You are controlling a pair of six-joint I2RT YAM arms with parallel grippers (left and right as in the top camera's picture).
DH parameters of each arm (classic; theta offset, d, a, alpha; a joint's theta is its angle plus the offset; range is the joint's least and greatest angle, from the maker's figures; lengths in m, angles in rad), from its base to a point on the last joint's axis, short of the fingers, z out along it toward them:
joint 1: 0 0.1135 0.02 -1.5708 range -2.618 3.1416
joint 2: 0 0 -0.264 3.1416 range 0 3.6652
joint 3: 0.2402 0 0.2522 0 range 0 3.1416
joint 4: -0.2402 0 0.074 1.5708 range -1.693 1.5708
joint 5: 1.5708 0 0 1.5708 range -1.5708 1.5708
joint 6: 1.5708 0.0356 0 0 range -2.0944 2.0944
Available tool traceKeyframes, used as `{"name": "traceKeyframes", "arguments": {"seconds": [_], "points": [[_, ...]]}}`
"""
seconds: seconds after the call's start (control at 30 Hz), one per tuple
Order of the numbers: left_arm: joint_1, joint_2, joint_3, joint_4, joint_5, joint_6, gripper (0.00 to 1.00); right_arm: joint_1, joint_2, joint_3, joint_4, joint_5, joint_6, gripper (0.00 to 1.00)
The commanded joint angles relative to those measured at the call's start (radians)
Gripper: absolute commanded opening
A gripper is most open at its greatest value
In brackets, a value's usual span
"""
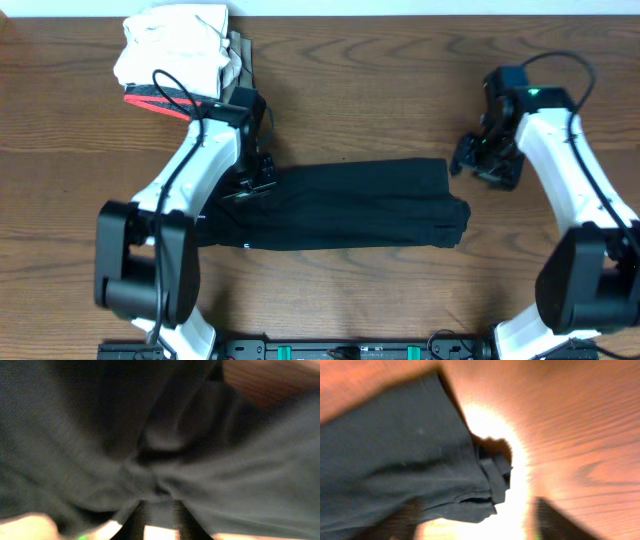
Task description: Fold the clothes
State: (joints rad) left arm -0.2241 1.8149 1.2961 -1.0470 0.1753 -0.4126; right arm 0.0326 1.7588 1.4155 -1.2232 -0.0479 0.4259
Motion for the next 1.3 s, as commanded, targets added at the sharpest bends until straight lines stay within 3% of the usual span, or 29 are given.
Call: {"name": "traceKeyframes", "arguments": {"seconds": [0.0, 0.1, 0.2, 0.27, 0.33, 0.43, 0.73, 1.1, 1.27], "points": [[0.000, -0.021, -0.003, -0.024, -0.006, 0.014, 0.43, -0.039, -0.012, 0.003, -0.015, 0.058, -0.068, 0.99], [-0.016, -0.020, -0.003, -0.044, 0.009, 0.059, 0.57, -0.079, -0.012, -0.058, -0.002, 0.052, -0.068, 0.99], [-0.048, -0.020, -0.003, -0.040, 0.019, 0.105, 0.80, -0.120, -0.012, -0.143, 0.073, -0.007, -0.095, 0.99], [-0.070, -0.020, -0.003, -0.026, 0.019, 0.105, 0.92, -0.141, -0.012, -0.207, 0.147, -0.114, -0.177, 0.99], [-0.087, -0.020, -0.003, -0.008, 0.019, 0.105, 0.98, -0.151, -0.012, -0.257, 0.197, -0.225, -0.263, 0.99], [-0.108, -0.020, -0.003, 0.022, 0.019, 0.105, 0.99, -0.151, -0.012, -0.319, 0.241, -0.335, -0.323, 0.99], [-0.111, -0.020, -0.003, 0.035, 0.019, 0.105, 0.99, -0.151, -0.012, -0.410, 0.249, -0.323, -0.336, 0.99], [-0.111, -0.020, -0.003, 0.035, 0.019, 0.105, 0.99, -0.149, -0.012, -0.551, 0.401, -0.413, -0.338, 0.99], [-0.111, -0.020, -0.003, 0.035, 0.019, 0.105, 0.99, -0.148, -0.012, -0.597, 0.463, -0.485, -0.338, 0.94]]}}
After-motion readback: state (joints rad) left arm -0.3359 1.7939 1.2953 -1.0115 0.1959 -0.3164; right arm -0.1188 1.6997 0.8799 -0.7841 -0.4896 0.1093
